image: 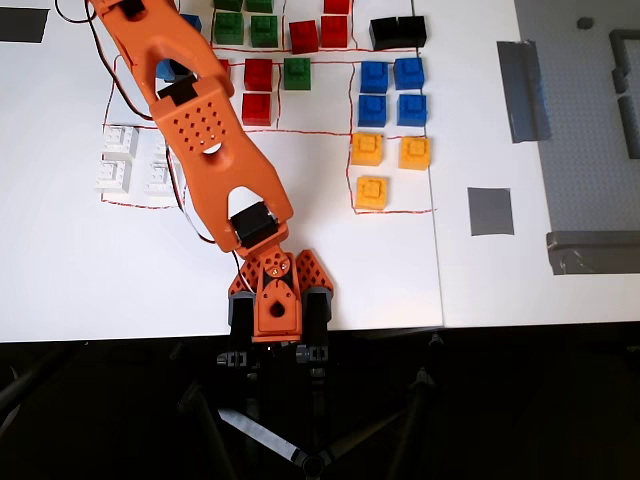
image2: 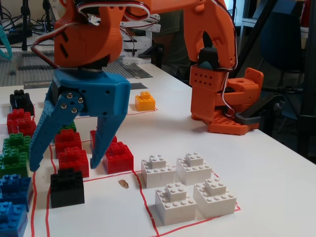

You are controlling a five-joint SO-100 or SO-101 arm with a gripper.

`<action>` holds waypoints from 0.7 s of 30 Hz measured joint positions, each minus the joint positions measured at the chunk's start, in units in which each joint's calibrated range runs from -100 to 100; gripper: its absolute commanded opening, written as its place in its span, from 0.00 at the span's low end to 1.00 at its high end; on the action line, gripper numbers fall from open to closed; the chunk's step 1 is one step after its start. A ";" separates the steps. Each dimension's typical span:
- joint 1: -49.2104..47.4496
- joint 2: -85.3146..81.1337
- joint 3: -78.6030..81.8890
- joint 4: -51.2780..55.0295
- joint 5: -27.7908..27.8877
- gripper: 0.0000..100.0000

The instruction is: Grab the block and put it in the grey marker

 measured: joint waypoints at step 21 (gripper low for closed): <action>0.44 6.09 -0.81 0.00 0.49 0.27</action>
